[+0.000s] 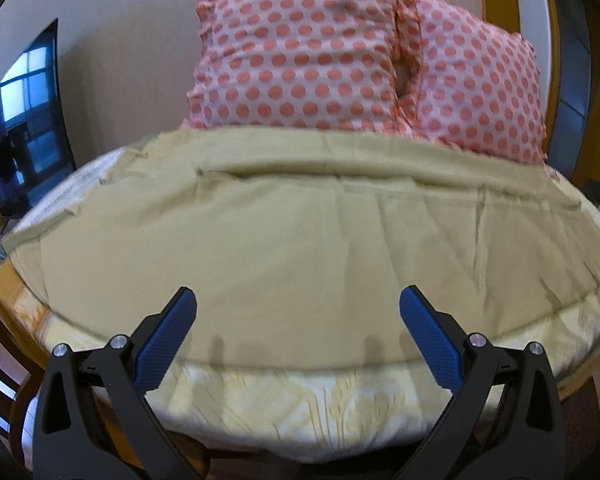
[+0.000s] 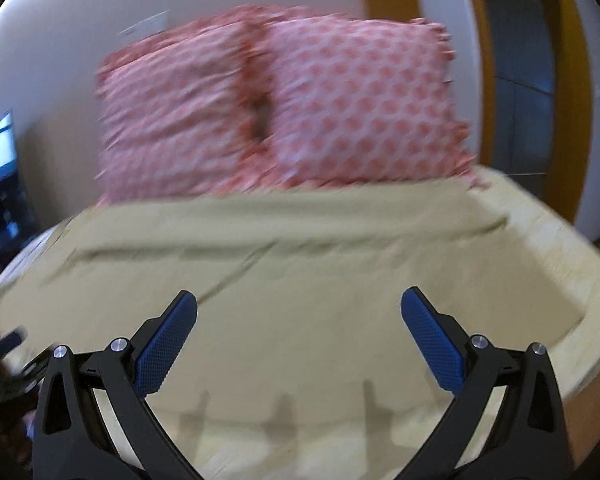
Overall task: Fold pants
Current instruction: 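Grasp the khaki pants leg hem with the right tool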
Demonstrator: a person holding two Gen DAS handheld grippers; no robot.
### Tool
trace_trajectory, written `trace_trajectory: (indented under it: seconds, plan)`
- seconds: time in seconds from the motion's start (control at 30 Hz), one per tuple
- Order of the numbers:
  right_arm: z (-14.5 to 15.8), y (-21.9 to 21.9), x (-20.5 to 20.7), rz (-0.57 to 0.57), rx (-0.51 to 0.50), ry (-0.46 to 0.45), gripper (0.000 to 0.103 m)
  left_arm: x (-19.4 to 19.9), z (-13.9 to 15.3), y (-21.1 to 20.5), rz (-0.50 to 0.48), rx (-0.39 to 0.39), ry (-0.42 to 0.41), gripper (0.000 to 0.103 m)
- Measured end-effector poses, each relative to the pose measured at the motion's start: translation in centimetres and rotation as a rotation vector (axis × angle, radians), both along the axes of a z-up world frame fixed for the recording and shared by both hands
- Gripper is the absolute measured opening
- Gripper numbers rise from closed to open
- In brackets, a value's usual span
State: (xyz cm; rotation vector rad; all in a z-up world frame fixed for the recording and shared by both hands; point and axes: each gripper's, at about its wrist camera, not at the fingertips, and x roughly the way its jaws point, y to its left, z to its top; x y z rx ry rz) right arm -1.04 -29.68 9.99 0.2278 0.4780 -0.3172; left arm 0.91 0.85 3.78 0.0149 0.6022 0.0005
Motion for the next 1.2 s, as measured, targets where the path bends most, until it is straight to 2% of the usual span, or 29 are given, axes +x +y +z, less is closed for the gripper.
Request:
trace_trajectory:
  seconds: [0.1,0.17,0.27,0.4,0.57,0.67,0.73,0.8,0.83,0.87,0.97,1.03,1.1,1.2]
  plan:
    - [0.5,-6.5,5.4,-0.117,0.065,0.065,0.102,1.5,1.6,0.3,0.032,-0.007,-0.036,0.101]
    - [0.1,-11.8,10.4,-0.222,0.156,0.133,0.101,2.8,2.4,0.4,0.05,-0.014,-0.051,0.101]
    - [-1.4,-17.2,15.9,-0.345,0.257,0.221,0.085,4.7,3.0,0.3,0.069,-0.021,-0.05,0.101]
    - [-3.5,-22.2,22.2,-0.49,0.301,0.313,0.076,6.5,2.7,-0.2,0.068,-0.02,-0.033,0.101]
    - [-6.3,-26.2,26.3,-0.605,0.385,0.378,0.076,8.0,1.9,-0.1,0.07,-0.01,-0.014,0.101]
    - [-7.1,-26.2,27.9,-0.645,0.261,0.438,0.075,8.5,1.4,0.1,0.076,-0.003,0.0,0.101]
    - [-7.4,-25.7,27.7,-0.618,0.219,0.406,0.065,8.7,1.2,0.2,0.078,-0.007,0.01,0.101]
    - [-7.6,-25.7,26.3,-0.63,0.196,0.367,0.022,8.6,1.1,0.5,0.078,-0.012,0.008,0.101]
    - [-7.7,-26.1,25.5,-0.624,0.23,0.331,0.017,8.5,1.2,0.6,0.076,-0.016,0.004,0.101]
    - [-8.0,-27.0,24.0,-0.598,0.317,0.263,0.009,8.4,1.2,0.7,0.071,-0.021,0.0,0.101]
    - [-7.9,-27.7,19.3,-0.521,0.472,0.078,0.006,7.9,1.6,1.6,0.056,-0.057,-0.012,0.101]
    - [-7.1,-26.7,15.2,-0.444,0.523,-0.041,0.005,7.7,1.9,1.9,0.059,-0.065,-0.02,0.101]
    - [-6.4,-25.9,11.4,-0.383,0.541,-0.117,0.005,7.4,2.4,2.3,0.069,-0.065,-0.035,0.101]
    - [-5.8,-22.4,4.9,-0.298,0.588,-0.212,0.005,7.1,3.3,3.0,0.078,-0.075,-0.059,0.101]
